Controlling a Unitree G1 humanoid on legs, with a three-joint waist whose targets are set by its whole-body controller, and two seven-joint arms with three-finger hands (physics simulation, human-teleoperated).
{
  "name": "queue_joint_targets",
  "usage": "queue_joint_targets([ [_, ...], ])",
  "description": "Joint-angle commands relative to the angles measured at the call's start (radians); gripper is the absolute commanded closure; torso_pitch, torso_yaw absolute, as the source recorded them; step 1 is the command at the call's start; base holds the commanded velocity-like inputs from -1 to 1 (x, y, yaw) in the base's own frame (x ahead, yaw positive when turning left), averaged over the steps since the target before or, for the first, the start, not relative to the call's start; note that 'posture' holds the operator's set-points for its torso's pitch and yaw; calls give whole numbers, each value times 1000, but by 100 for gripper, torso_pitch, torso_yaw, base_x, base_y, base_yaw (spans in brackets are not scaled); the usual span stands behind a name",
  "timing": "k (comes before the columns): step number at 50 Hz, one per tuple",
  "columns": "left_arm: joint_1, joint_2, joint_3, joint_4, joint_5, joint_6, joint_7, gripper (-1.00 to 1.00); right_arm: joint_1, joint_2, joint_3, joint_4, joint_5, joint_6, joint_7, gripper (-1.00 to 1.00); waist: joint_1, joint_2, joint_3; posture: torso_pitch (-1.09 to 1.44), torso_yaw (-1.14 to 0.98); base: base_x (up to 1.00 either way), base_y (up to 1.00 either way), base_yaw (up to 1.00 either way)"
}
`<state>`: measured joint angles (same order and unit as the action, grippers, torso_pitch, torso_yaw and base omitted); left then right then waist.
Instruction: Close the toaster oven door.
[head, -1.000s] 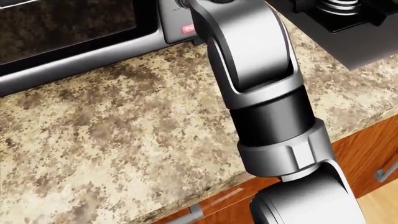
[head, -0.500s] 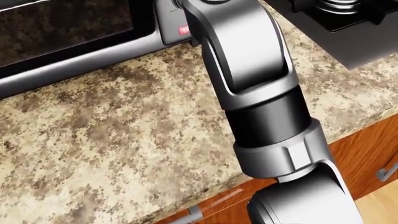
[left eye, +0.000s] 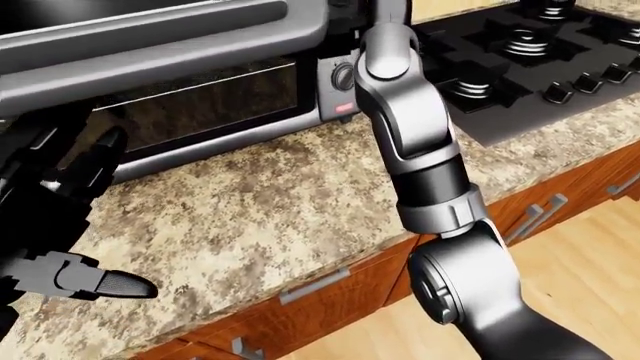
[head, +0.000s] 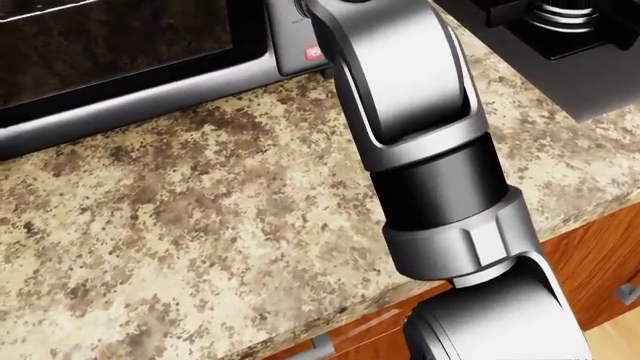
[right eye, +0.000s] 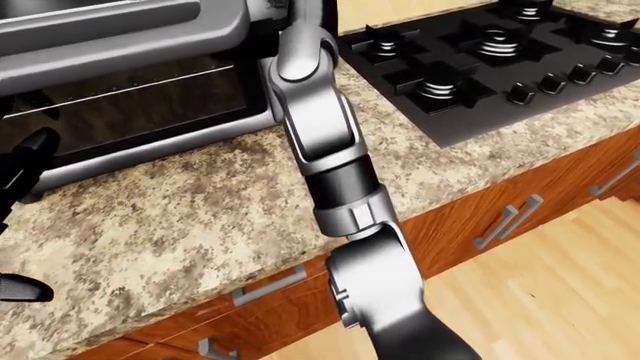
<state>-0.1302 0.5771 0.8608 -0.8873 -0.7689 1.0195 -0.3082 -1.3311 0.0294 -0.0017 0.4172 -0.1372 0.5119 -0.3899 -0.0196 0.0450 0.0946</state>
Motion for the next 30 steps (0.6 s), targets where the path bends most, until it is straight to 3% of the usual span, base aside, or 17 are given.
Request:
queue_joint_targets([
  [1, -28, 30, 25, -5, 16, -60, 15, -100, -78, -11, -1, -73, -11, -86, 2, -100, 4, 7, -41, 0, 0, 0, 0, 0],
  [6, -90, 81, -17, 59, 31, -78, 39, -100, -76, -21, -8, -54, -27, -91, -36, -100, 5, 6, -43, 0, 0, 0, 0, 0],
  [15, -142, 109, -82, 137, 76, -118, 52, -100, -58, -27, -7, -59, -48, -91, -71, -100, 11, 3, -46, 0, 0, 0, 0, 0],
  [30, -187, 138, -116, 191, 89, -134, 67, -100, -73, -50, -21, -35, -45, -111, -119, -100, 16, 5, -48, 0, 0, 0, 0, 0],
])
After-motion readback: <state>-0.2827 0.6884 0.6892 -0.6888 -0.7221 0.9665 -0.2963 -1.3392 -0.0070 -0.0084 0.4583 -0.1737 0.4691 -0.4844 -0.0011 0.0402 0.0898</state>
